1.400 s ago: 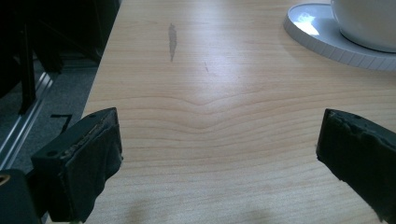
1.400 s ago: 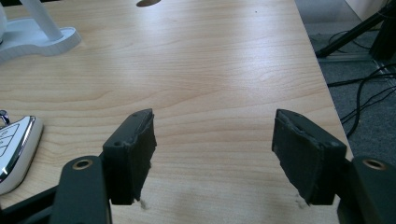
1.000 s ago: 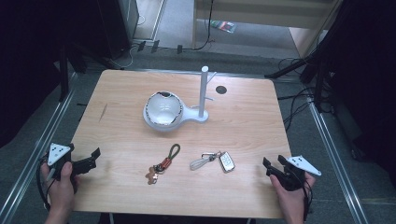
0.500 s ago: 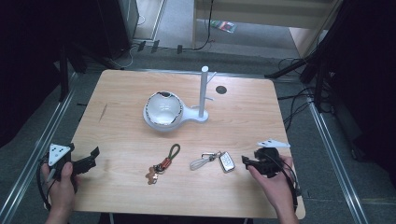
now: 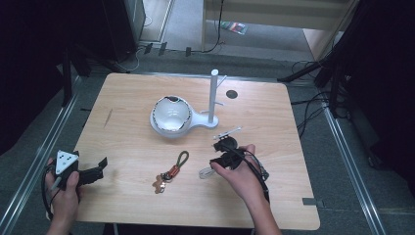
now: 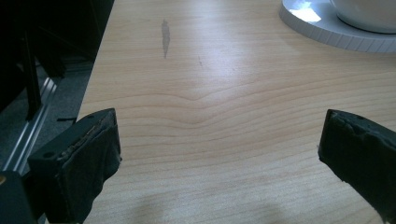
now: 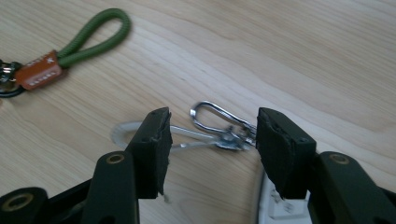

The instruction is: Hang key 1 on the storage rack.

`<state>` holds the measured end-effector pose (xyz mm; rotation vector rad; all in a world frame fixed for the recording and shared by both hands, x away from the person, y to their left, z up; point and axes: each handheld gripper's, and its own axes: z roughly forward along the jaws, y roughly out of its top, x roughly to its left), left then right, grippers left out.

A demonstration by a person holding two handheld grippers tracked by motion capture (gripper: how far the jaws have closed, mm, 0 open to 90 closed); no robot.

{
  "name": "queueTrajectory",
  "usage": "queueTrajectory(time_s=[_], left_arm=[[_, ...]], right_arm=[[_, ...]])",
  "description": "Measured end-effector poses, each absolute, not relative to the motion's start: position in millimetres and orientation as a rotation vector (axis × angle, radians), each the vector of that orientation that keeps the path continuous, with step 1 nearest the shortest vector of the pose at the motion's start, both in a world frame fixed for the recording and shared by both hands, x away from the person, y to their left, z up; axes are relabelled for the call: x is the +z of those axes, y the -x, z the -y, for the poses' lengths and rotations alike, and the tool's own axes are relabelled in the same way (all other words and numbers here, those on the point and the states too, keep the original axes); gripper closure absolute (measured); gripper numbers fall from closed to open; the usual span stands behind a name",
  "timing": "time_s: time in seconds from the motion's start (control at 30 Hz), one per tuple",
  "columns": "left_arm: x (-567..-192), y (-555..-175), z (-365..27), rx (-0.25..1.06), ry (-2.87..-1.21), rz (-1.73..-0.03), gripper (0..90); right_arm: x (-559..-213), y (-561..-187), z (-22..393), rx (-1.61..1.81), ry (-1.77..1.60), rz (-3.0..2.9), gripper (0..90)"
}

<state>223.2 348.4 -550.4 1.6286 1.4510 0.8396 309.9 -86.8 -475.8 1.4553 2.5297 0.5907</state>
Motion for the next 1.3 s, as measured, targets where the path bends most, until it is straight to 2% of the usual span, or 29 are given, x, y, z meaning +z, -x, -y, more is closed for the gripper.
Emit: queueTrajectory(time_s=[0.3, 0.73, 1.3], left_arm=[[-550.4, -223.6, -348.3, 0.836, -1.638, -1.446, 0.0], [-550.4, -223.8, -348.1, 0.834, -1.640, -1.438, 0.0], [-550.3, -223.8, -348.3, 0.832, -1.638, -1.436, 0.0]], right_arm=[[-494.8, -313.6, 34.4, 0.522, -1.431, -2.587, 48.1], [-506.1, -315.3, -9.4, 0.491, -1.435, -2.645, 47.6], [-507.3, -318.1, -30.9, 0.517, -1.471, -2.664, 44.9]])
